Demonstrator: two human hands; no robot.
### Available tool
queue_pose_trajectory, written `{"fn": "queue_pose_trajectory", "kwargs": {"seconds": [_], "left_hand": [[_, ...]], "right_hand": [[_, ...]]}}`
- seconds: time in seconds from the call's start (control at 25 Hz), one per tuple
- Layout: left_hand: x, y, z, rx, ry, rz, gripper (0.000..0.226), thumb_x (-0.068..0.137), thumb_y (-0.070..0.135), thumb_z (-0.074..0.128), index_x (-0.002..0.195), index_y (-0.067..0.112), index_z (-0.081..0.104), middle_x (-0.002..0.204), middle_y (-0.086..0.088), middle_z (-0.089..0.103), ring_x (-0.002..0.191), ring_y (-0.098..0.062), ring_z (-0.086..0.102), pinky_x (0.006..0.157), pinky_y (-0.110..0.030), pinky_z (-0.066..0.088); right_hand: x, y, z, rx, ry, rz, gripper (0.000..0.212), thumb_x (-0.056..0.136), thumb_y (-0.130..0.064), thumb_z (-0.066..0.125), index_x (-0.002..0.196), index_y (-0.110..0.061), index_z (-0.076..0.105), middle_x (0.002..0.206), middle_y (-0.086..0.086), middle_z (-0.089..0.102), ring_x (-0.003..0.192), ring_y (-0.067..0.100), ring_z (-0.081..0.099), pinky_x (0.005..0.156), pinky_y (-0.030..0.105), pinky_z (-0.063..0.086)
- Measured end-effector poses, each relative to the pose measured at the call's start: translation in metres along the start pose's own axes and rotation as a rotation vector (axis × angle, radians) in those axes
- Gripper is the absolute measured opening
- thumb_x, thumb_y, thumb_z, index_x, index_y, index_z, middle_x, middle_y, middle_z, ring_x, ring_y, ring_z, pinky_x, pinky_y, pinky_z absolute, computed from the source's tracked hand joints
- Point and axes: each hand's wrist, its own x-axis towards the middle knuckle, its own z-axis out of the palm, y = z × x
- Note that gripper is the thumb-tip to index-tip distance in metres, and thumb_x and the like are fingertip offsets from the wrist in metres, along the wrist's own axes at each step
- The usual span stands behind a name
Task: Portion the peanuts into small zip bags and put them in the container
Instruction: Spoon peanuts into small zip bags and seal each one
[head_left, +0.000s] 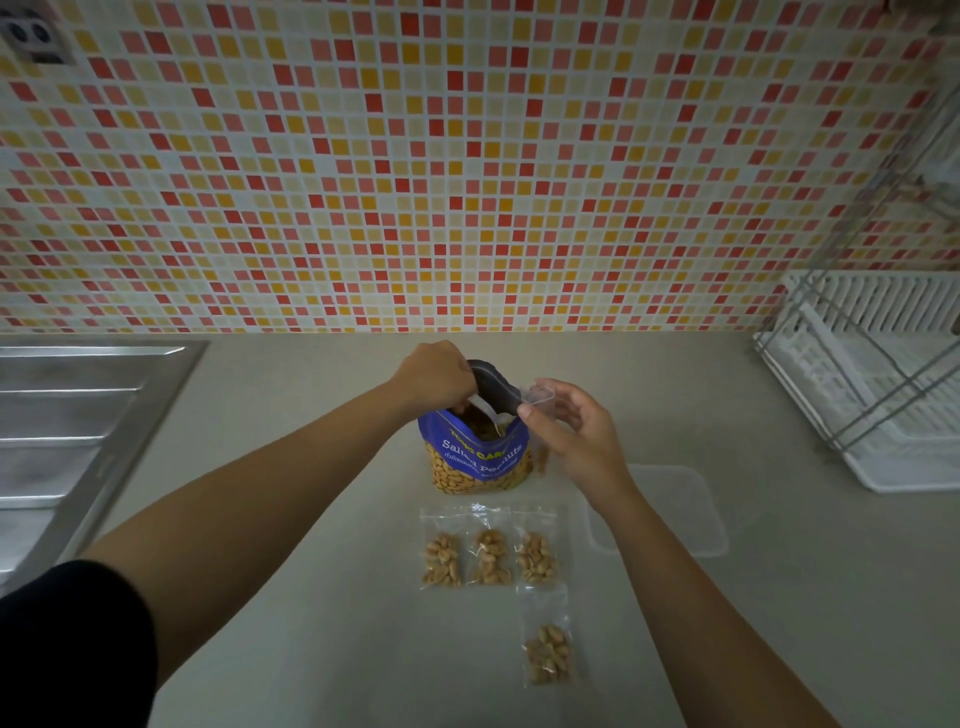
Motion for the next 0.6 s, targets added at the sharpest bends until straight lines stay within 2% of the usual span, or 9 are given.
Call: {"fn": "queue_pose_trajectory", "kwargs": {"seconds": [0.12,0.2,0.36,0.44,0.52,0.6], "left_hand": [[-0.003,-0.006,-0.007,-0.124,0.048,-0.043,0.024,0.082,0.008,0.056,0.097,-0.007,0.069,0.098,-0.022,0.07,0.089,-0.031,0.067,0.088,-0.04,0.054],[-0.008,-0.009,-0.011,-0.232,0.053,-0.09,0.022,0.082,0.007,0.056,0.092,-0.008,0.068,0.092,-0.022,0.069,0.078,-0.024,0.062,0.08,-0.033,0.053],[-0.016,-0.017,-0.021,-0.215,0.007,-0.092,0.025,0.087,0.01,0.054,0.103,-0.004,0.067,0.101,-0.018,0.067,0.088,-0.022,0.058,0.074,-0.028,0.05],[-0.02,-0.021,-0.024,-0.247,0.005,-0.095,0.025,0.089,0.008,0.052,0.106,-0.003,0.067,0.089,-0.01,0.064,0.08,-0.019,0.055,0.063,-0.023,0.045],[-0.023,-0.027,-0.026,-0.375,0.03,-0.146,0.023,0.089,0.006,0.052,0.104,-0.002,0.067,0.076,-0.003,0.058,0.067,-0.014,0.046,0.054,-0.02,0.036],[-0.023,-0.031,-0.029,-0.382,0.103,-0.139,0.023,0.088,0.005,0.052,0.103,-0.002,0.069,0.08,-0.004,0.062,0.067,-0.012,0.045,0.056,-0.019,0.035]], "right_hand": [[-0.001,-0.002,-0.001,-0.009,0.001,0.004,0.039,0.077,-0.027,0.074,0.113,-0.021,0.061,0.108,-0.007,0.067,0.101,0.006,0.062,0.078,0.015,0.05],[-0.002,-0.004,-0.001,-0.007,0.0,0.006,0.038,0.077,-0.028,0.074,0.112,-0.022,0.061,0.106,-0.009,0.067,0.101,0.005,0.062,0.077,0.014,0.051],[-0.003,-0.005,-0.001,-0.019,-0.008,0.001,0.035,0.077,-0.028,0.074,0.108,-0.027,0.06,0.104,-0.013,0.066,0.099,0.002,0.061,0.076,0.013,0.05],[-0.004,-0.006,-0.001,-0.021,-0.009,-0.002,0.035,0.077,-0.027,0.074,0.108,-0.027,0.059,0.103,-0.014,0.065,0.098,0.0,0.06,0.074,0.01,0.049],[-0.004,-0.007,-0.001,-0.023,-0.009,-0.005,0.035,0.077,-0.025,0.074,0.108,-0.027,0.059,0.102,-0.015,0.064,0.098,-0.001,0.06,0.073,0.007,0.048],[-0.004,-0.006,-0.001,-0.024,-0.015,-0.003,0.035,0.077,-0.025,0.074,0.109,-0.026,0.059,0.102,-0.016,0.064,0.098,0.0,0.059,0.071,0.006,0.048]]}}
